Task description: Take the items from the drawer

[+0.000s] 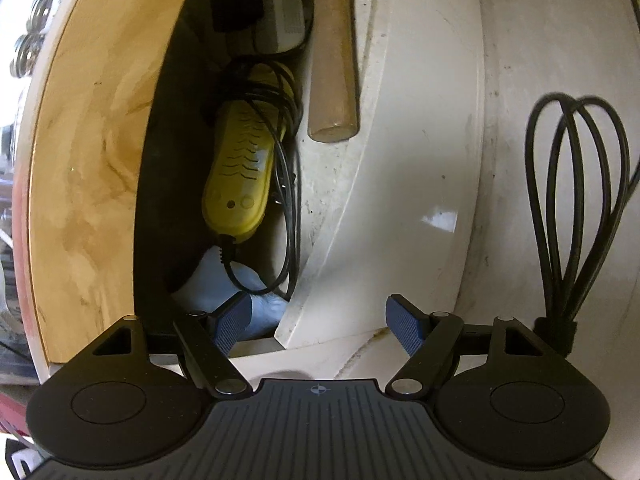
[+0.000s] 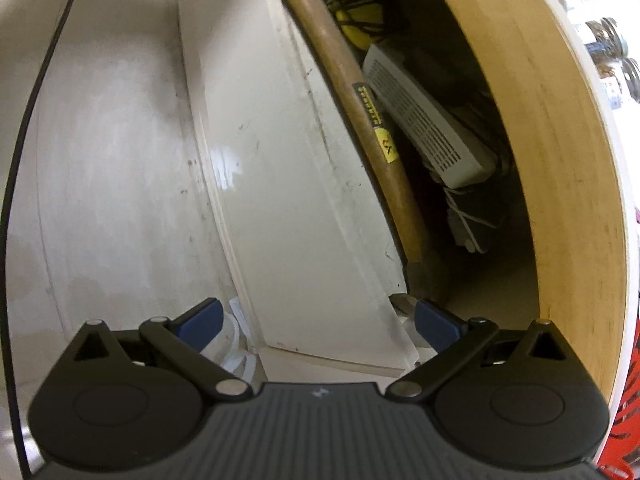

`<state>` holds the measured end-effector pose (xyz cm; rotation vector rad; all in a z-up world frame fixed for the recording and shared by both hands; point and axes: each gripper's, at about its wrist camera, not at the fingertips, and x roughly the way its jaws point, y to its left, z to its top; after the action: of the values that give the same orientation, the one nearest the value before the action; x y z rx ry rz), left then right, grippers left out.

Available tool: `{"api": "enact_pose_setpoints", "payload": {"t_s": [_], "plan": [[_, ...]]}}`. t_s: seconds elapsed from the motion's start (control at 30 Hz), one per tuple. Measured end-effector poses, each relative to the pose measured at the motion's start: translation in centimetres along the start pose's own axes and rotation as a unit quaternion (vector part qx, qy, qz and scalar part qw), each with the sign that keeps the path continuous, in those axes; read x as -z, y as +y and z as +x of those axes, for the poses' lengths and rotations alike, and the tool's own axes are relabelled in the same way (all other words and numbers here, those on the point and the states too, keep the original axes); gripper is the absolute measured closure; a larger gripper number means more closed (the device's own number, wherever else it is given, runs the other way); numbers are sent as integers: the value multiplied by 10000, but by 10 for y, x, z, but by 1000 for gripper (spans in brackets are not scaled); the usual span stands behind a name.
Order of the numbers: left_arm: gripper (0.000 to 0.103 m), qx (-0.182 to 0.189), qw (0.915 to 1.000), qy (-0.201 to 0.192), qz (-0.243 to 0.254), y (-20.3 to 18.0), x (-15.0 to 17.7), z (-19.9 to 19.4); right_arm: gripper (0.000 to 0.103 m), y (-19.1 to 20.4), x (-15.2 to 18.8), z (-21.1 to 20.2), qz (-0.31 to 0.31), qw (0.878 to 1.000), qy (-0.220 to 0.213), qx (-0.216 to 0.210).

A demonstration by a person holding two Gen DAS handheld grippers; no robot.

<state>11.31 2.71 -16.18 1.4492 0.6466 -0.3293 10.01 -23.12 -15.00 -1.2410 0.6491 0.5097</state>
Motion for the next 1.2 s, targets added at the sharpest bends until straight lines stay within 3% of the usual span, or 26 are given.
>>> {"api": "enact_pose_setpoints", "payload": {"t_s": [0.4, 0.63, 0.83, 0.93, 1.0, 1.2], "plan": [[29, -102, 9988, -28, 482, -9, -2, 9, 2, -3, 5, 13, -376, 9991, 145, 125], [34, -82, 9989, 84, 446, -8, 0, 16, 7, -3, 4, 23, -471, 9984, 274, 170], [56, -135, 9989, 257, 370, -7, 0, 22, 23, -3, 5, 31, -456, 9971, 525, 304], [56, -151, 9989, 281, 346, -6, -1, 24, 38, -2, 5, 36, -580, 9948, 631, 553], [57, -144, 9989, 295, 320, -5, -2, 24, 54, -3, 4, 38, -594, 9932, 698, 712], [57, -139, 9990, 310, 300, -3, -3, 25, 54, -5, 1, 39, -626, 9927, 762, 689]]}}
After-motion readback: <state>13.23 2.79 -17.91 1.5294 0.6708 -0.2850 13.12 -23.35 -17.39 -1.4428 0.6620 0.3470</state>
